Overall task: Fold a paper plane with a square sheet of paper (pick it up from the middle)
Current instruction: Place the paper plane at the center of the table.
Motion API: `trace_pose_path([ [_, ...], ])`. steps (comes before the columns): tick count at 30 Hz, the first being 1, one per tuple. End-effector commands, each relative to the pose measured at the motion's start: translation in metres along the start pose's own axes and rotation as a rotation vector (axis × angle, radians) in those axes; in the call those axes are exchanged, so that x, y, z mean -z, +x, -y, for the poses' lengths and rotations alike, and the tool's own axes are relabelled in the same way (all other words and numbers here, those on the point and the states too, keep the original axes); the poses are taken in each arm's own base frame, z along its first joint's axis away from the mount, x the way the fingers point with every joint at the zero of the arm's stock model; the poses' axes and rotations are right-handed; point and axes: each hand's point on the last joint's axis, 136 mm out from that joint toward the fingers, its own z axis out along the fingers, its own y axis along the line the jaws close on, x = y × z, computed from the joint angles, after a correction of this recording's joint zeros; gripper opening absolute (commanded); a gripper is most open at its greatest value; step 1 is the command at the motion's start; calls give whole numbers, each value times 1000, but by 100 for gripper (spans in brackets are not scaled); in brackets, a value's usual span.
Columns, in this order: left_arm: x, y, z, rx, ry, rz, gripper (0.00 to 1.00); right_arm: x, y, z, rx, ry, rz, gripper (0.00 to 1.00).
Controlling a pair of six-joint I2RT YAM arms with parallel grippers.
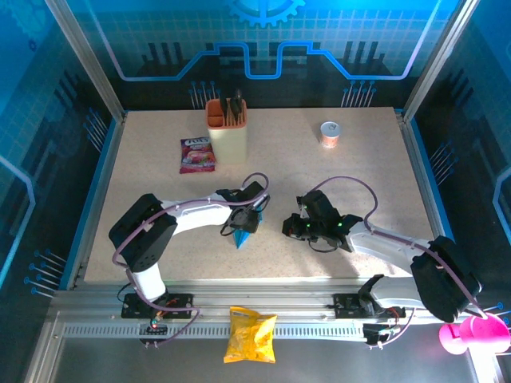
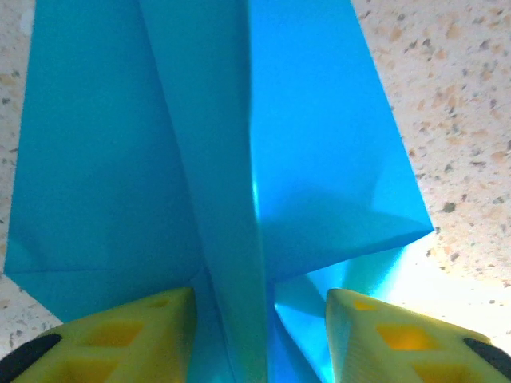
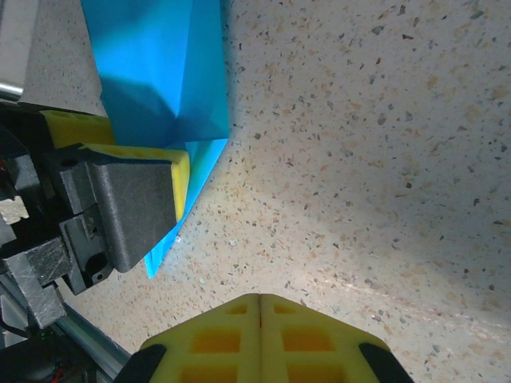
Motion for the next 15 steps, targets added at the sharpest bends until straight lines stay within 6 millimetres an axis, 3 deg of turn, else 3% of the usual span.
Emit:
trace_pose_path([
  [1, -9, 10, 0, 12, 2, -14, 49, -2, 6, 6, -4, 23, -9, 0],
  [6, -20, 20, 2, 52, 44, -15, 52, 0, 6, 6, -1, 25, -4, 0],
  [15, 10, -1, 10, 102, 149, 70, 56, 6, 4, 5, 10, 31, 6, 0],
])
